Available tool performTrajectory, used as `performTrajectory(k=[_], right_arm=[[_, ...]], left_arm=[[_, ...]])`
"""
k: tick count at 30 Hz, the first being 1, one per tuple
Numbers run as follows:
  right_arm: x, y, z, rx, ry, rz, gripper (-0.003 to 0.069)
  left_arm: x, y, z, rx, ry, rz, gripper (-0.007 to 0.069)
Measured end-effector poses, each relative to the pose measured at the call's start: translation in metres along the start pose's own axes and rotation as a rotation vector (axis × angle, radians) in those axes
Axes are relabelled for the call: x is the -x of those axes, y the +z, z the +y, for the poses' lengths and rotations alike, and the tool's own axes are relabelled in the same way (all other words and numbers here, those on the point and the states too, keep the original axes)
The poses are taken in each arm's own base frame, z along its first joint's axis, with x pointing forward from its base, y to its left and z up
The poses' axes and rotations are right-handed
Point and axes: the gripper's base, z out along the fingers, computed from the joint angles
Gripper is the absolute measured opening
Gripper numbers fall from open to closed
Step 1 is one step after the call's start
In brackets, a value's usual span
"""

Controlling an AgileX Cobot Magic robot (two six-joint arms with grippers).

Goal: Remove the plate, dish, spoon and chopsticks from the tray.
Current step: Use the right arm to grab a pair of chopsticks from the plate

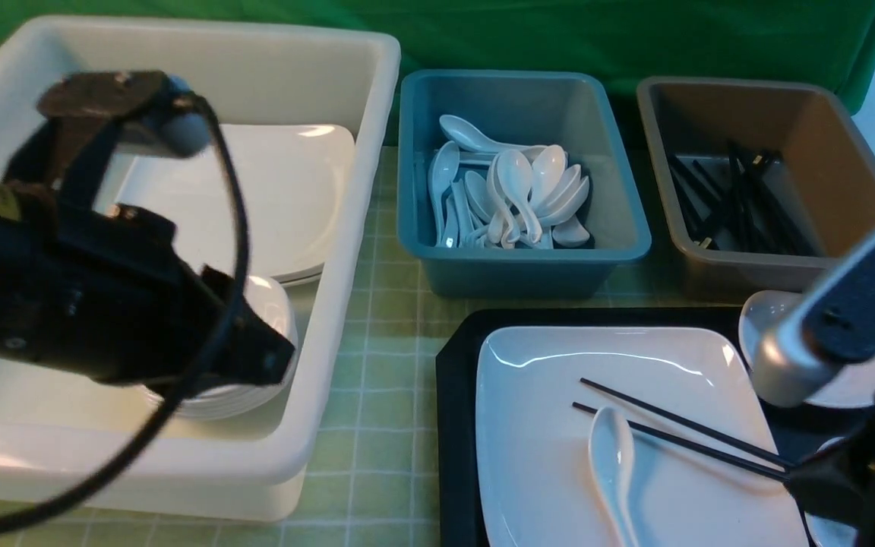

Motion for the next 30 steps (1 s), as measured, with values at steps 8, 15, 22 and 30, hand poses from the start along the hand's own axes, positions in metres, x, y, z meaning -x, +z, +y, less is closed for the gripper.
performTrajectory(k=[8, 15, 22, 30], right_arm=[[0.02, 0.021, -0.089, -0.056, 0.095, 0.094, -0.0009], [0.024, 0.083, -0.129, 0.133, 0.102, 0.217, 0.0166], [0.033, 0.14, -0.134, 0.126, -0.042, 0.296, 0.044], [0.037, 0.189, -0.124, 0.081, -0.219, 0.399, 0.047]], left_arm=[[0.007, 0.04, -0.059, -0.139, 0.197, 0.09, -0.0019], [0.031, 0.076, -0.091, -0.182, 0.277, 0.122, -0.0019], [0.044, 0.107, -0.093, -0.169, 0.326, 0.107, -0.0019], [0.043, 0.132, -0.091, -0.155, 0.348, 0.131, -0.0017]])
